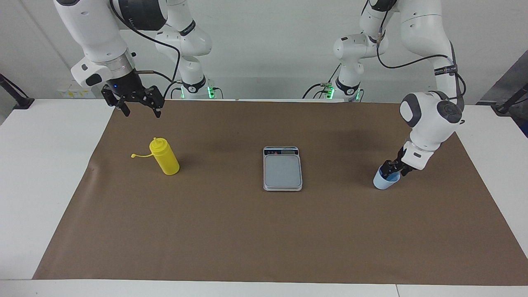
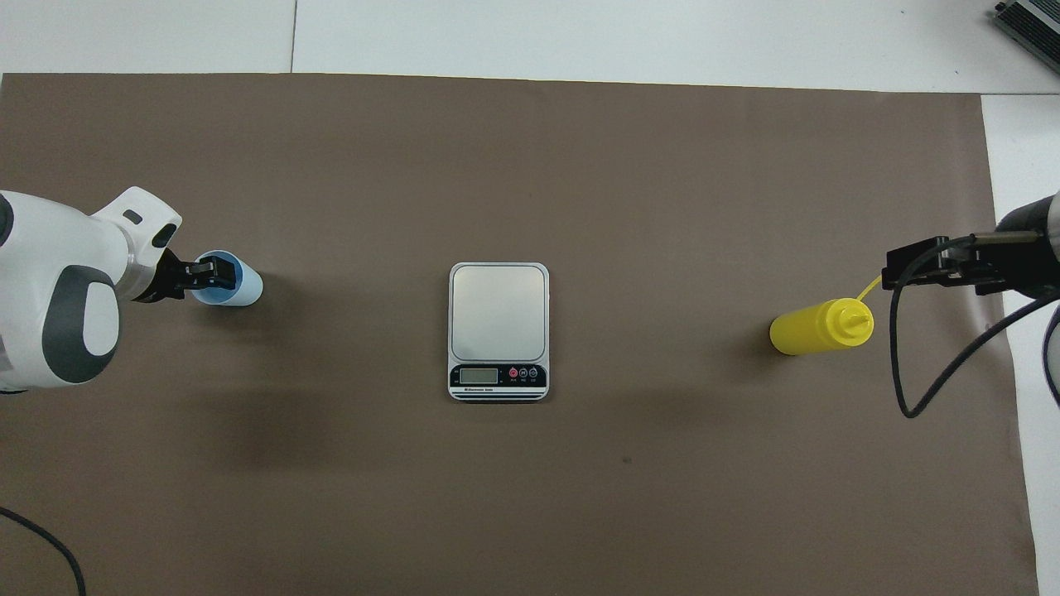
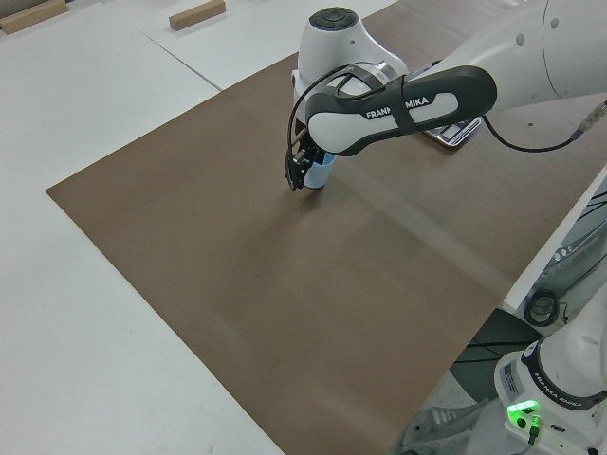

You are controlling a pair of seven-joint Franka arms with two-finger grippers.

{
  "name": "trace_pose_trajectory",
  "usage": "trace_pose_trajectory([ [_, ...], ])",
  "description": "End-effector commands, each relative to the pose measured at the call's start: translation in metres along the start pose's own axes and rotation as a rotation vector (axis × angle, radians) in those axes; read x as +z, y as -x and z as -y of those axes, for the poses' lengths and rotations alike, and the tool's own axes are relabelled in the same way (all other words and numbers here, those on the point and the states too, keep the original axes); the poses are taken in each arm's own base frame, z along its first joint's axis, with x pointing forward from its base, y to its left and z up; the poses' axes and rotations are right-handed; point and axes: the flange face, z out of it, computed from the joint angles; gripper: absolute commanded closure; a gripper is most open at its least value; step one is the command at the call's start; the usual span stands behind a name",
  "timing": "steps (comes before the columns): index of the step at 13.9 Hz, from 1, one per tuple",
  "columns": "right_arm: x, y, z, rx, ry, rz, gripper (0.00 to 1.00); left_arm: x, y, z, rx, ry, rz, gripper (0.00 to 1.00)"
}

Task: Pour seasoning into cup on scale with both arms
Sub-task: 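Reach the light-blue cup with the left gripper and grasp it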

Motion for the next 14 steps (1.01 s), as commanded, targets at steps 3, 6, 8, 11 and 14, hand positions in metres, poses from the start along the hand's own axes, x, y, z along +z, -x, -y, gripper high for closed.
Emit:
trace_pose_trajectory([
  [3,0.000,0.007,0.000,0.000,0.012,-0.005,0.00,-0.013,-0.007,-0.003,0.039,-0.007,0.024,1.00],
  [6,0.000,0.007,0.000,0.000,0.012,-0.005,0.00,-0.037,-0.025,-0.005,0.073,-0.010,0.050,1.00],
  [8,0.000,0.007,-0.001,0.001,0.012,-0.005,0.00,-0.052,-0.029,-0.007,0.085,-0.010,0.049,1.00],
  [11,0.000,0.007,-0.001,0.001,0.012,-0.005,0.00,-0.081,-0.030,-0.015,0.101,-0.010,0.072,1.00],
  [14,0.000,0.007,-0.001,0.001,0.012,-0.005,0.00,-0.125,-0.027,-0.058,0.157,0.006,0.109,1.00],
])
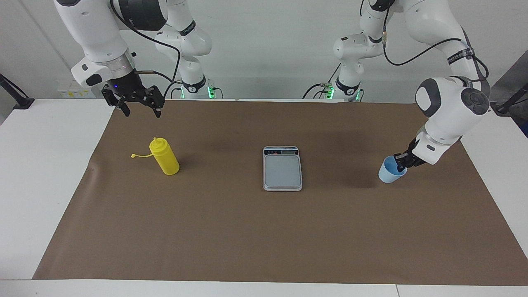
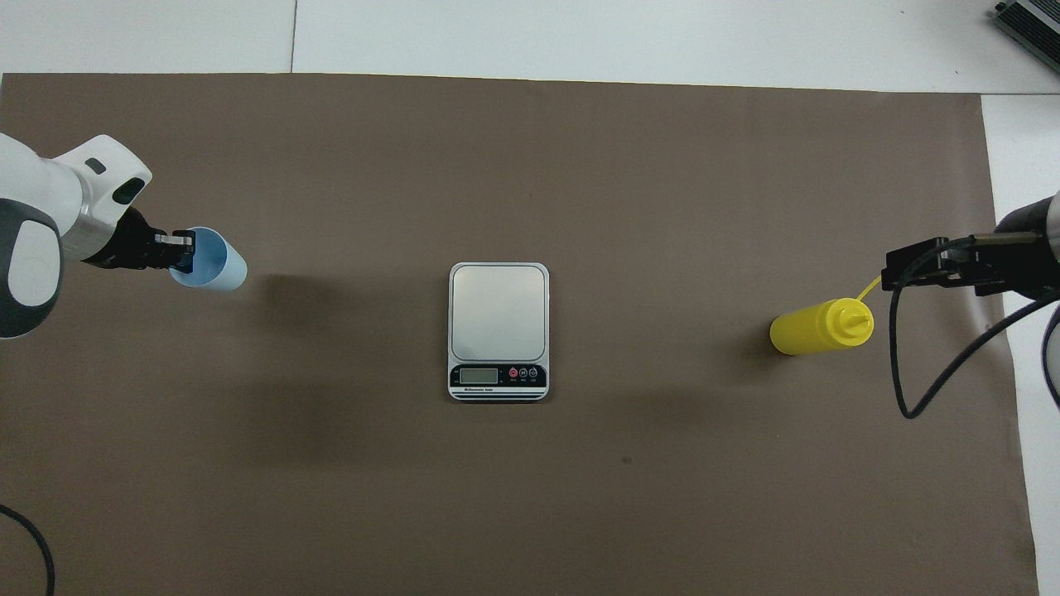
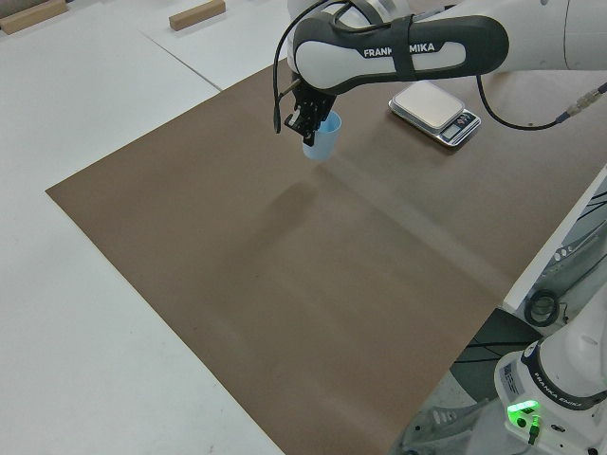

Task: Pour seasoning into cup on scale with both arms
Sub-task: 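Reach the light-blue cup with the left gripper and grasp it, then carry the blue cup with the left gripper onto the scale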

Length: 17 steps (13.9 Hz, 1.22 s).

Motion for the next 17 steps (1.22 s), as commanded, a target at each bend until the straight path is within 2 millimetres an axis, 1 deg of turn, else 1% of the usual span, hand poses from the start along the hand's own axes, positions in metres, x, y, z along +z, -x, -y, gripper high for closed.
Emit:
trace_pose_trajectory([
  [1,-0.001,0.007,-0.001,0.001,0.012,-0.006,0.00,-0.038,0.002,-0.040,0.055,0.004,0.030,1.00],
  [2,-0.001,0.007,-0.001,0.001,0.012,-0.006,0.00,-0.046,0.004,-0.055,0.054,0.005,0.035,1.00],
  [4,-0.001,0.007,-0.001,0.001,0.012,-0.006,0.00,-0.054,0.009,-0.090,0.025,0.010,0.030,1.00],
  [6,-0.001,0.007,-0.001,0.001,0.012,-0.006,0.00,-0.053,0.017,-0.130,-0.013,0.004,0.029,1.00],
  [8,-0.001,0.007,-0.001,0.001,0.012,-0.006,0.00,-0.050,0.025,-0.161,-0.052,0.005,0.027,1.00],
  [9,-0.001,0.007,-0.001,0.001,0.012,-0.006,0.00,-0.047,0.033,-0.187,-0.070,0.005,0.021,1.00],
  [10,-0.001,0.007,-0.001,0.001,0.012,-0.006,0.00,-0.043,0.040,-0.207,-0.081,0.008,0.008,1.00],
  [14,0.000,0.007,-0.001,0.001,0.012,-0.005,0.00,-0.021,0.071,-0.264,-0.071,0.046,-0.022,1.00],
  [16,0.000,0.007,-0.001,0.001,0.012,-0.005,0.00,-0.013,0.076,-0.295,-0.110,0.078,-0.059,1.00],
  [17,0.001,0.007,-0.001,0.001,0.012,-0.003,0.00,-0.013,0.078,-0.303,-0.111,0.088,-0.071,1.00],
])
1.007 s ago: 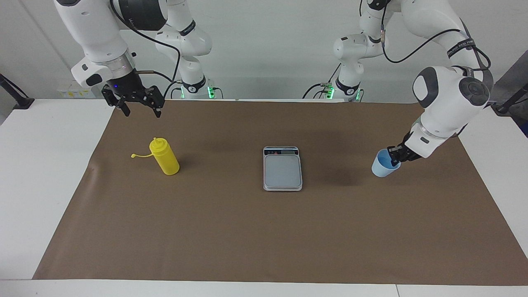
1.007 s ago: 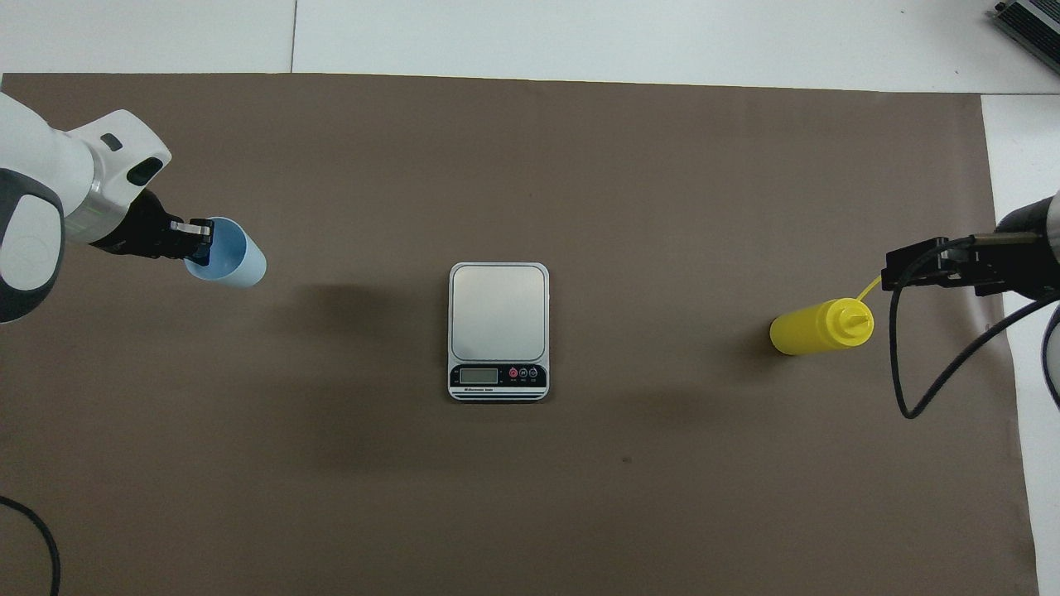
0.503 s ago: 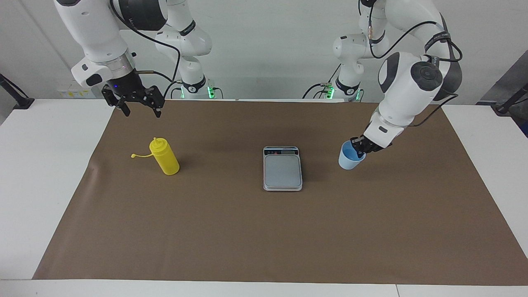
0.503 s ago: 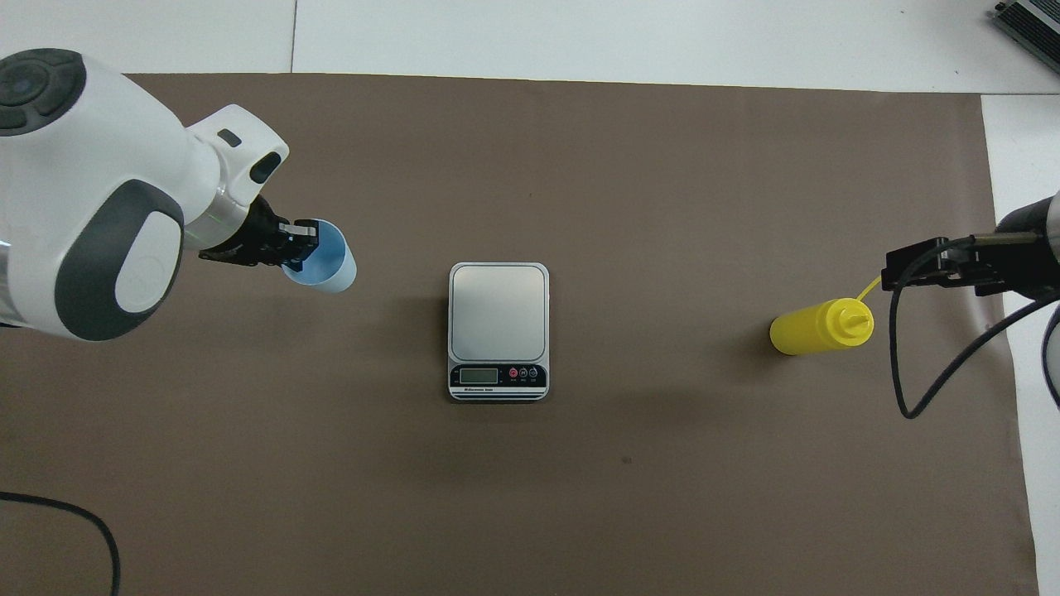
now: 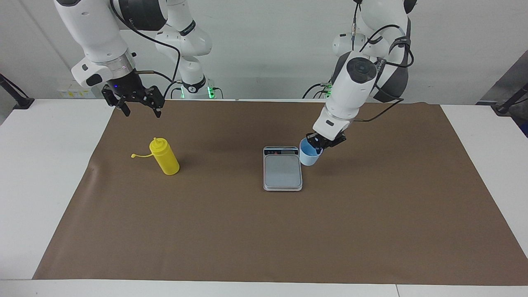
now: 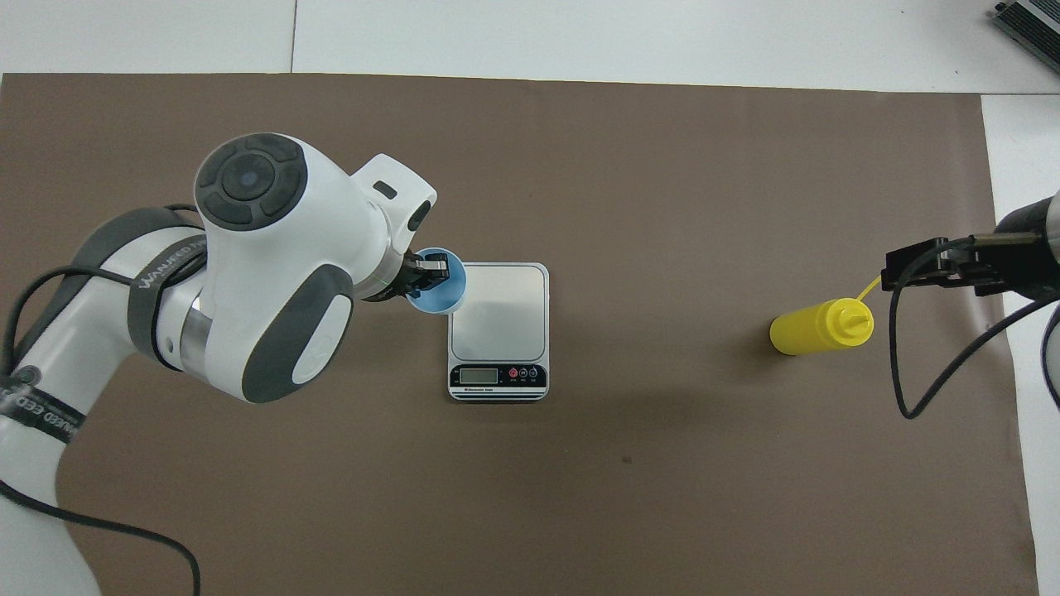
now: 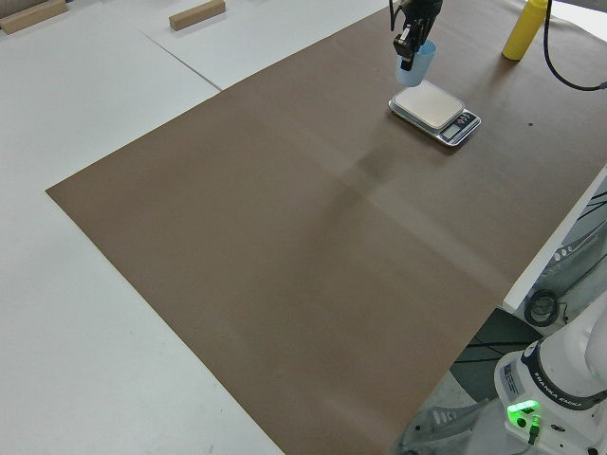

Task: Pour seasoning into cup on scale with both arms
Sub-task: 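Carry the blue cup with the left gripper onto the scale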

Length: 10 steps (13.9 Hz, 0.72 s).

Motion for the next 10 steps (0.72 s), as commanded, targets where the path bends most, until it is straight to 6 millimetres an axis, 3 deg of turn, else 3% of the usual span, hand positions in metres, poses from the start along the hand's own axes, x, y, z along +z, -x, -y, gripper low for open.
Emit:
trace_pose_trajectory([
  [1,0.001,0.008,-0.001,0.001,0.012,-0.002,0.00,0.009,0.010,-0.020,-0.028,0.033,-0.024,1.00],
  [2,0.000,0.009,-0.001,0.001,0.012,-0.004,0.00,0.029,0.012,-0.034,-0.029,0.027,-0.007,1.00],
  [3,0.000,0.009,-0.001,0.001,0.012,-0.004,0.00,0.036,0.010,-0.043,-0.030,0.037,-0.020,1.00],
  [10,0.000,0.009,-0.001,0.001,0.012,-0.004,0.00,0.071,0.016,-0.054,0.009,0.000,-0.009,1.00],
])
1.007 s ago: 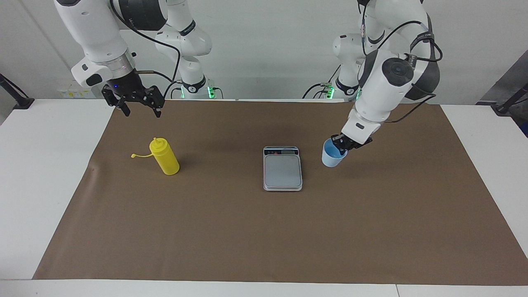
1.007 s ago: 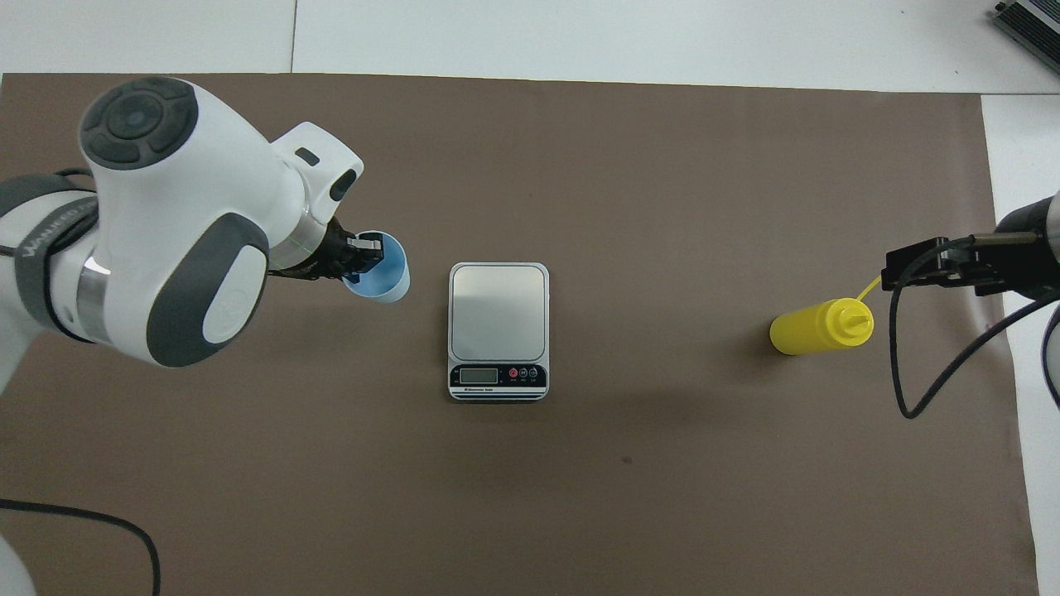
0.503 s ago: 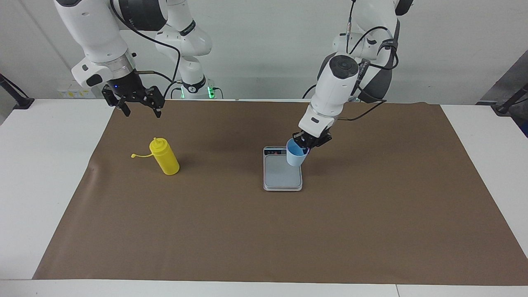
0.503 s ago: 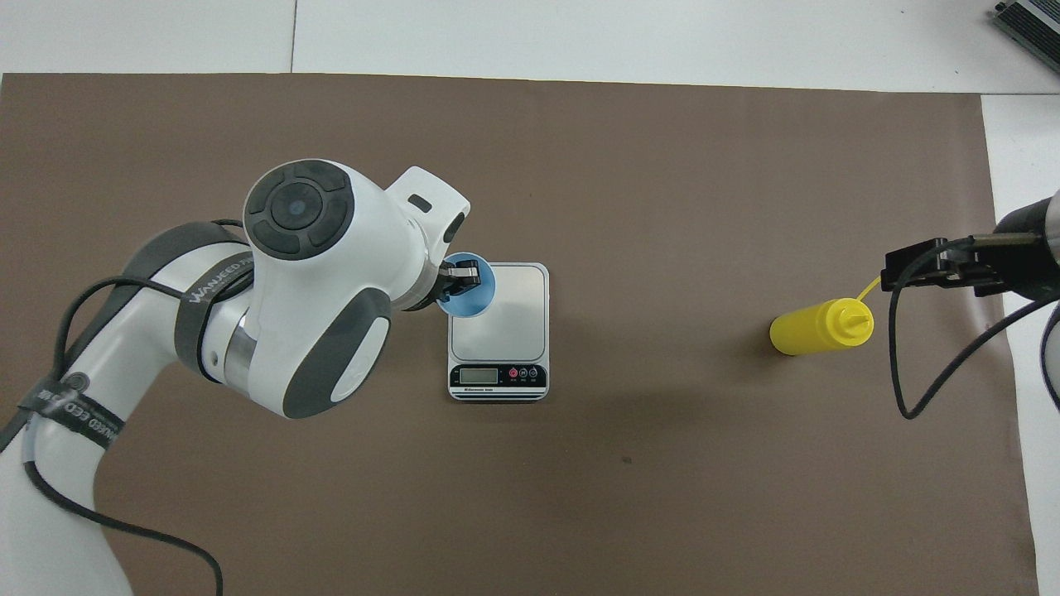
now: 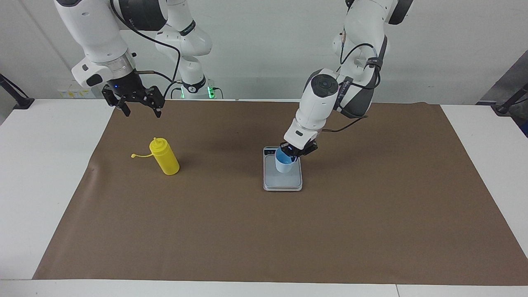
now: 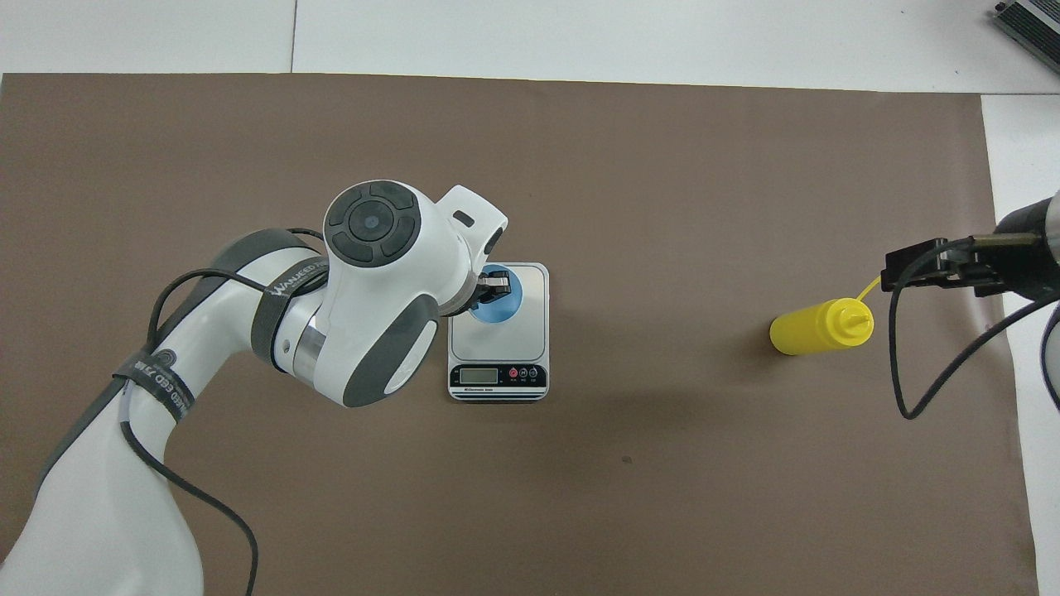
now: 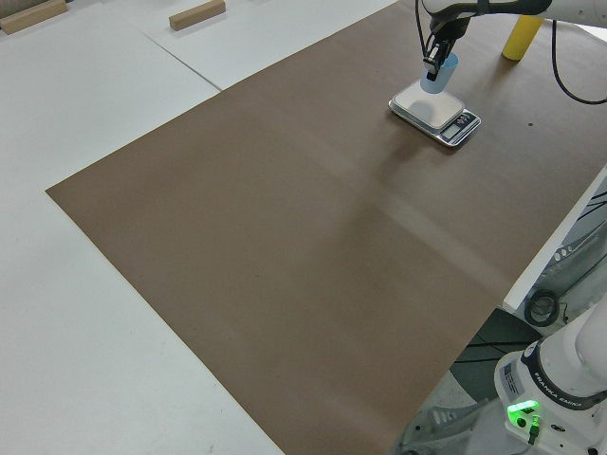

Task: Pour seasoning into cup on scale with both arms
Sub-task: 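Carry the blue cup with the left gripper onto the scale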

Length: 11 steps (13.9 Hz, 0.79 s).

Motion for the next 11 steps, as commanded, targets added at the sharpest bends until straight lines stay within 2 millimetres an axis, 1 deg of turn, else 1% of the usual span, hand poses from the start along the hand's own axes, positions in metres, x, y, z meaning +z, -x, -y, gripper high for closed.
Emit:
trace_pose_trajectory([
  [1,0.000,0.008,-0.001,0.001,0.012,-0.004,0.00,0.006,0.003,-0.005,0.002,-0.011,-0.024,1.00],
  [2,-0.001,0.008,-0.001,0.001,0.012,-0.005,0.00,0.007,0.002,-0.005,0.002,-0.010,-0.025,1.00],
  [4,-0.001,0.008,-0.001,0.001,0.012,-0.007,0.00,0.019,0.006,-0.003,0.012,-0.026,-0.024,1.00],
  [6,0.000,0.008,-0.001,0.001,0.012,-0.005,0.00,0.021,0.007,-0.003,0.015,-0.027,-0.024,1.00],
  [8,0.000,0.008,-0.001,0.001,0.012,-0.005,0.00,0.027,0.009,-0.002,0.022,-0.032,-0.030,1.00],
  [11,0.000,0.008,-0.001,0.001,0.012,-0.005,0.00,0.028,0.010,-0.002,0.024,-0.032,-0.032,1.00],
])
